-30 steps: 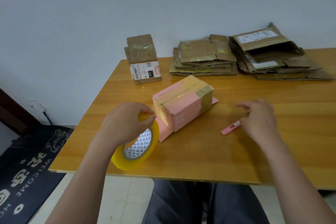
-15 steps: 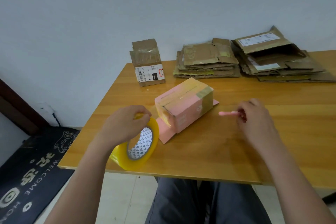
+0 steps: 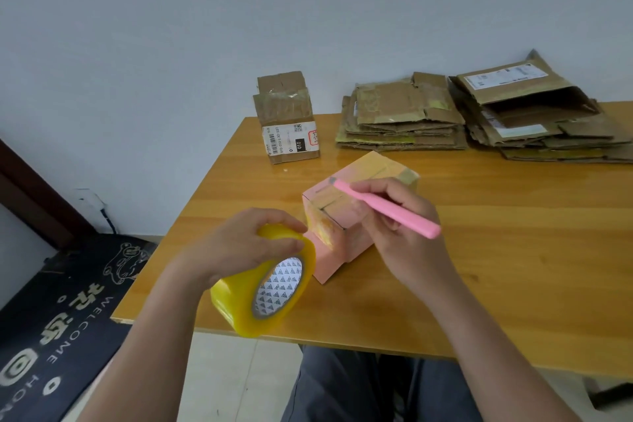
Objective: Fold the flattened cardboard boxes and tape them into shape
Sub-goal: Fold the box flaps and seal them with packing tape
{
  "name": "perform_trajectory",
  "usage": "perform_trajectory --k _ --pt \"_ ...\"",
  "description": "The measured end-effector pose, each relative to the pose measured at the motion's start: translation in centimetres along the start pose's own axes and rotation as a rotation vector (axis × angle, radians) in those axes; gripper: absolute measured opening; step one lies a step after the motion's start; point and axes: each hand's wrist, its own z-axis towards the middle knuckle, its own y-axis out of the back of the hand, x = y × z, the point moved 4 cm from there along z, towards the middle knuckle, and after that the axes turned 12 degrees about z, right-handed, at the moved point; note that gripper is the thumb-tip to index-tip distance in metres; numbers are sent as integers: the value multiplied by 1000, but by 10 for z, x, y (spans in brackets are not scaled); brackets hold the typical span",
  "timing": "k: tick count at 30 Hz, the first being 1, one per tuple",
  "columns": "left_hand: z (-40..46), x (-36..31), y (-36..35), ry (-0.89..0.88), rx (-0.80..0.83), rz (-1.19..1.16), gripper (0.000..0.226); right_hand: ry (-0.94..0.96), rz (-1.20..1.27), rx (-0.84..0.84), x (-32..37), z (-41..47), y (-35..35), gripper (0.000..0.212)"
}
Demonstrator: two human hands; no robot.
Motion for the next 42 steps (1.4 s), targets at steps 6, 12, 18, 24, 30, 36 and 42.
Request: perform_trajectory --k 6,12,18,24,30,36,42 --pt "-2 11 0 14 -23 -115 26 -103 105 61 -12 2 -38 11" --pt "-3 17 4 -23 -71 -184 23 -158 -25 104 -31 -6 -41 22" --pt "0 15 5 -25 -77 -165 20 -245 -70 206 -36 -6 -38 19" --pt "-2 15 4 -7 -72 -217 20 -276 38 59 -32 -1 -34 18" --pt "-6 12 4 3 -68 -310 21 -306 51 56 -33 -2 -36 17" --pt "-8 10 3 -5 -82 -272 22 -345 -61 151 -33 1 -40 18" --pt "-11 6 3 4 -96 -278 20 -395 86 14 -29 3 -36 18"
